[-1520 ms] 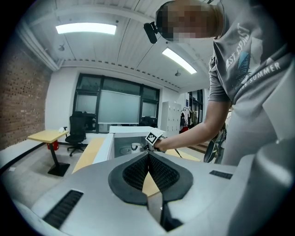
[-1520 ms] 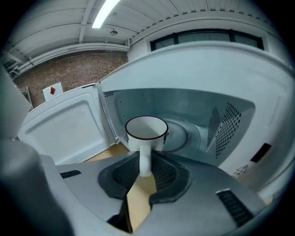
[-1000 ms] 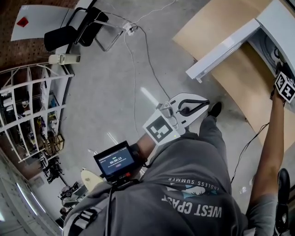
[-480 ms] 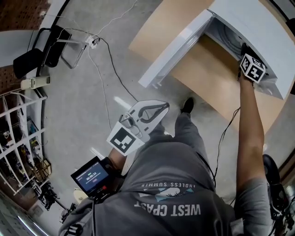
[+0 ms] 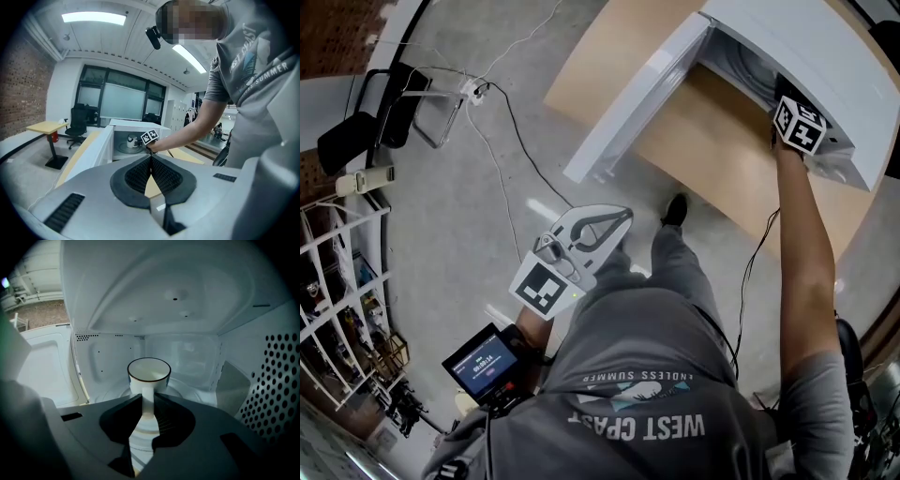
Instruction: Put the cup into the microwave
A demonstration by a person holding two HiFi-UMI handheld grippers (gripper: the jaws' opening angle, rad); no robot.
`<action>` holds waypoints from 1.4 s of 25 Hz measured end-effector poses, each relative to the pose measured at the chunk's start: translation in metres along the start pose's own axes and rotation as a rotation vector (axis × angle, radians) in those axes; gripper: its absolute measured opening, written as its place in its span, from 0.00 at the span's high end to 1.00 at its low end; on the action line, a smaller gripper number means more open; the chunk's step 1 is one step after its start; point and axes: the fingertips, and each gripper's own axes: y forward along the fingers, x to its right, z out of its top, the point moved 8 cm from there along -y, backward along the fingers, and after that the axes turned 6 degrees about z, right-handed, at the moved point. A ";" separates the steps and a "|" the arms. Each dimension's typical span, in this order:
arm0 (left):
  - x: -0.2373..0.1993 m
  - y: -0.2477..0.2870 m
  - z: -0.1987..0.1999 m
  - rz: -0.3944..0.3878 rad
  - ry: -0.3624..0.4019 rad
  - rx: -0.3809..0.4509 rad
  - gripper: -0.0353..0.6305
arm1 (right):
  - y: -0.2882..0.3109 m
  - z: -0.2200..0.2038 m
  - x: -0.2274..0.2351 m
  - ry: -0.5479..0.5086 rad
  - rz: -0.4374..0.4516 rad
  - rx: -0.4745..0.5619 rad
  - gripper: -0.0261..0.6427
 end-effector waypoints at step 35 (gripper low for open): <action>-0.003 -0.012 0.006 0.028 -0.050 -0.018 0.92 | 0.000 0.017 0.004 -0.058 0.007 0.028 0.83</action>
